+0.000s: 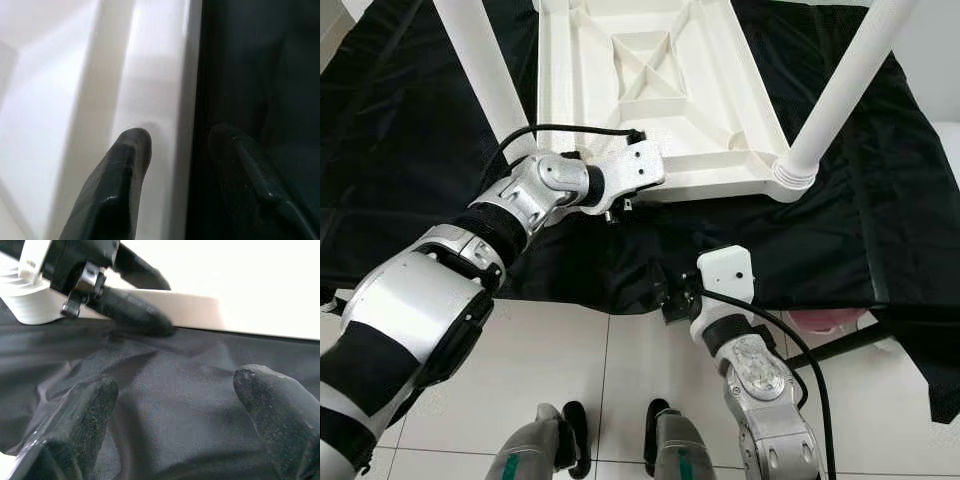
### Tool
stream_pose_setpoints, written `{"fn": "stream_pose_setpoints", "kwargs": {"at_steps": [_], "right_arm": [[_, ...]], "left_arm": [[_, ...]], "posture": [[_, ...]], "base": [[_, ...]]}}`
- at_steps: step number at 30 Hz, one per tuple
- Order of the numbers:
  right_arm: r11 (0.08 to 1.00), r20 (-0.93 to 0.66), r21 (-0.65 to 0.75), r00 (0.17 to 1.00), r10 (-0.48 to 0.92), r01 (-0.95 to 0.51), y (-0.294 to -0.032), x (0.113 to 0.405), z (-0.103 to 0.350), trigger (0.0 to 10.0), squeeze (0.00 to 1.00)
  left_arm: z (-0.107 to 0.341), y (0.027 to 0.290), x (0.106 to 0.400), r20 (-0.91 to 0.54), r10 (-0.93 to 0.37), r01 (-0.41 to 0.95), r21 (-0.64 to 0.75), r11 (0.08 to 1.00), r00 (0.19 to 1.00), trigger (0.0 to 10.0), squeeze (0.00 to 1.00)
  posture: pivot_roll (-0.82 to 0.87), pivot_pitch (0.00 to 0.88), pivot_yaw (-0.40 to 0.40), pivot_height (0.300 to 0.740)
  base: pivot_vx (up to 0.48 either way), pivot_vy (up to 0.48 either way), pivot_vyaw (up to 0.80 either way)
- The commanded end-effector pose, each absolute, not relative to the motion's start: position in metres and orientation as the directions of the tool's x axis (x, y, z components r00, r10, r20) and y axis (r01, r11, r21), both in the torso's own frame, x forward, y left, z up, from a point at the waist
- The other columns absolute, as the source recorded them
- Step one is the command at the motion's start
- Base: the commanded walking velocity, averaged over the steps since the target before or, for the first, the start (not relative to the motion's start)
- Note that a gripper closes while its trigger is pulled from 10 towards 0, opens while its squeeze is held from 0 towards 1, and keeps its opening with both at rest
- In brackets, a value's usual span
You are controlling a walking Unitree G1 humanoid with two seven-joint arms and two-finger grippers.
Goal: Building children table
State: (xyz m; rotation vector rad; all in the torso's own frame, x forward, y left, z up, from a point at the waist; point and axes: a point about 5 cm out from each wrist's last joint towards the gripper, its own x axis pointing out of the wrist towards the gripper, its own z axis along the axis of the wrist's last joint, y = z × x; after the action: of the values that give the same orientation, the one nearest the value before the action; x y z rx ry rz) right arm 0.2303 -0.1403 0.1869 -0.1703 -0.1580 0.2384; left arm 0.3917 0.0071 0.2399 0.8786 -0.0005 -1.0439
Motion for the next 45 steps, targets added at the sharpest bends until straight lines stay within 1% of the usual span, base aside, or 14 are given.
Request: {"fn": "stream_pose_setpoints", "kwargs": {"at_steps": [1, 2, 3, 4, 10, 11, 12, 23, 25, 26, 28, 33, 43, 45], "right_arm": [[0.958, 0.120, -0.176, 0.960, 0.251, -0.228, -0.139, 0.229, 0.182, 10.0, 0.00], [0.957, 0.120, -0.176, 0.960, 0.252, -0.230, -0.138, 0.229, 0.182, 10.0, 0.00], [0.957, 0.120, -0.176, 0.960, 0.252, -0.230, -0.138, 0.229, 0.182, 10.0, 0.00], [0.957, 0.121, -0.175, 0.960, 0.253, -0.230, -0.138, 0.229, 0.182, 10.0, 0.00], [0.958, 0.123, -0.174, 0.960, 0.252, -0.229, -0.138, 0.229, 0.182, 10.0, 0.00], [0.958, 0.123, -0.174, 0.960, 0.253, -0.230, -0.138, 0.229, 0.182, 10.0, 0.00], [0.957, 0.124, -0.174, 0.959, 0.254, -0.231, -0.137, 0.230, 0.182, 10.0, 0.00], [0.958, 0.127, -0.175, 0.959, 0.252, -0.229, -0.137, 0.229, 0.181, 10.0, 0.00], [0.958, 0.126, -0.176, 0.960, 0.251, -0.227, -0.138, 0.229, 0.181, 10.0, 0.00], [0.958, 0.126, -0.176, 0.960, 0.251, -0.227, -0.138, 0.229, 0.181, 10.0, 0.00], [0.957, 0.126, -0.177, 0.959, 0.252, -0.228, -0.138, 0.229, 0.181, 10.0, 0.00], [0.956, 0.127, -0.179, 0.958, 0.255, -0.231, -0.138, 0.230, 0.181, 10.0, 0.00], [0.957, 0.127, -0.180, 0.959, 0.253, -0.228, -0.138, 0.230, 0.181, 10.0, 0.00], [0.973, 0.129, -0.190, 0.979, 0.156, -0.130, -0.148, 0.235, 0.181, 10.0, 0.00]], "left_arm": [[0.230, 0.014, 0.396, -0.383, -0.694, 0.713, 0.647, 0.270, 0.610, 8.1, 0.00], [0.229, 0.016, 0.397, -0.383, -0.678, 0.706, 0.647, 0.288, 0.627, 1.6, 0.00], [0.229, 0.016, 0.397, -0.383, -0.678, 0.706, 0.647, 0.288, 0.627, 1.6, 0.00], [0.228, 0.017, 0.398, -0.391, -0.669, 0.707, 0.643, 0.293, 0.632, 0.0, 0.00], [0.221, 0.021, 0.397, -0.442, -0.646, 0.711, 0.664, 0.231, 0.622, 0.0, 0.00], [0.219, 0.021, 0.396, -0.460, -0.642, 0.716, 0.668, 0.204, 0.613, 2.0, 0.00], [0.217, 0.021, 0.396, -0.472, -0.645, 0.724, 0.662, 0.191, 0.601, 0.0, 0.00], [0.222, 0.017, 0.393, -0.441, -0.694, 0.731, 0.658, 0.181, 0.569, 0.0, 0.00], [0.244, 0.005, 0.386, -0.322, -0.838, 0.770, 0.615, 0.168, 0.440, 0.0, 0.00], [0.244, 0.005, 0.386, -0.322, -0.838, 0.770, 0.615, 0.168, 0.440, 0.0, 0.00], [0.270, -0.002, 0.375, -0.186, -0.951, 0.837, 0.536, 0.113, 0.248, 0.0, 0.00], [0.286, 0.000, 0.371, -0.109, -0.983, 0.865, 0.496, 0.074, 0.147, 0.0, 0.00], [0.298, 0.003, 0.371, -0.015, -0.994, 0.896, 0.435, 0.089, 0.106, 0.0, 0.00], [0.298, 0.001, 0.369, 0.016, -0.998, 0.912, 0.404, 0.069, 0.068, 0.0, 0.00]], "posture": [[-0.15, 0.214, 0.060, 0.740], [-0.15, 0.213, 0.060, 0.740], [-0.15, 0.213, 0.060, 0.740], [-0.15, 0.211, 0.061, 0.740], [-0.15, 0.209, 0.062, 0.740], [-0.15, 0.208, 0.062, 0.740], [-0.15, 0.207, 0.063, 0.740], [-0.16, 0.198, 0.066, 0.740], [-0.16, 0.194, 0.062, 0.740], [-0.16, 0.194, 0.062, 0.740], [-0.16, 0.192, 0.060, 0.740], [-0.16, 0.191, 0.057, 0.740], [-0.16, 0.199, 0.058, 0.740], [-0.17, 0.201, 0.060, 0.740]], "base": [[0.000, 0.000, 0.00], [0.000, 0.000, 0.00], [0.000, 0.000, 0.00], [0.000, 0.000, 0.00], [0.000, 0.000, 0.00], [0.000, 0.000, 0.00], [0.000, 0.000, 0.00], [0.000, 0.000, 0.00], [0.000, 0.000, 0.00], [0.000, 0.000, 0.00], [0.000, 0.000, 0.00], [0.000, 0.000, 0.00], [0.000, 0.000, 0.00], [0.000, 0.000, 0.00]]}}
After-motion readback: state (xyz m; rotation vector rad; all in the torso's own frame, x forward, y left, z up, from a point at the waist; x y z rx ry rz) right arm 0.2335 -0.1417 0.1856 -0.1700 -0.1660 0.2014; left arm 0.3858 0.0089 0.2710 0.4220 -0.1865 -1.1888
